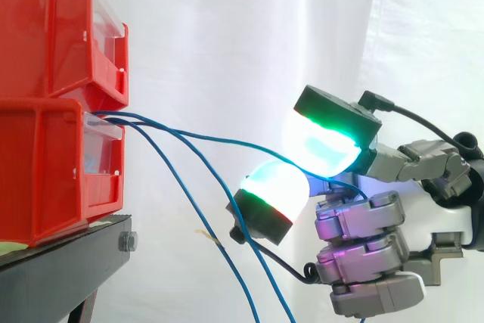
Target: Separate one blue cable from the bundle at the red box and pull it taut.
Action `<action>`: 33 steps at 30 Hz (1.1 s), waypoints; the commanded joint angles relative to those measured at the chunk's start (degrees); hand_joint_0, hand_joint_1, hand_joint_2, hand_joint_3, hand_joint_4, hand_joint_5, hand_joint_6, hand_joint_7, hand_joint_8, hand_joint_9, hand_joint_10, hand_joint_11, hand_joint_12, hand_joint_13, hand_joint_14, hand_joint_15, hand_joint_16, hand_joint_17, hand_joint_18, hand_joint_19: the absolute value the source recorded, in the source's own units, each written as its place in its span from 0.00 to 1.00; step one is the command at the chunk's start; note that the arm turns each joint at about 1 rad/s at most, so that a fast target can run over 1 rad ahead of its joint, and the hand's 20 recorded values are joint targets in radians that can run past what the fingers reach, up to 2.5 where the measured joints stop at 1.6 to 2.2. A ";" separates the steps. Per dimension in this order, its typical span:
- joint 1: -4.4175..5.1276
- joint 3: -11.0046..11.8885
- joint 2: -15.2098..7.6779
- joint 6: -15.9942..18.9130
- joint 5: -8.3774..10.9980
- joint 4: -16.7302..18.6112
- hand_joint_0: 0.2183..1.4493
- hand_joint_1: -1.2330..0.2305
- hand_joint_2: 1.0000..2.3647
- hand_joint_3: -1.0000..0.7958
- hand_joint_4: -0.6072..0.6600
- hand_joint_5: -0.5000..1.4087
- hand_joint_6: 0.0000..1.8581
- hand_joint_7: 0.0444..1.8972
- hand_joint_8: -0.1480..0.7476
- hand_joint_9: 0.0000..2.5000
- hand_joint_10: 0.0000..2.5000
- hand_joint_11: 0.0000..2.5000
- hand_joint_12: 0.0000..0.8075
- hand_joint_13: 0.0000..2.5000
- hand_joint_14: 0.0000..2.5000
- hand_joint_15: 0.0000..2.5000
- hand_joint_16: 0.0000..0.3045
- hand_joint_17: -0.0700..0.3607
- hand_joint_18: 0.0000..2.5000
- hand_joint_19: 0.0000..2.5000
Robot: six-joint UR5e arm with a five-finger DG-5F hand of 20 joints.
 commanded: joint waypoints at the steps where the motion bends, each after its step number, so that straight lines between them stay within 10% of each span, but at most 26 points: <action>1: 0.03 -0.03 0.01 -0.02 0.09 0.13 0.43 0.31 0.00 0.30 0.41 0.16 0.49 0.50 0.42 0.47 0.69 0.70 0.41 0.36 0.87 0.62 0.11 0.33 0.50 0.81; 33: 0.12 -0.03 0.01 -0.02 0.01 0.31 0.22 0.50 0.00 0.28 0.54 0.16 0.48 0.46 0.46 0.46 0.66 0.63 0.46 0.35 0.90 0.55 0.15 0.40 0.48 0.78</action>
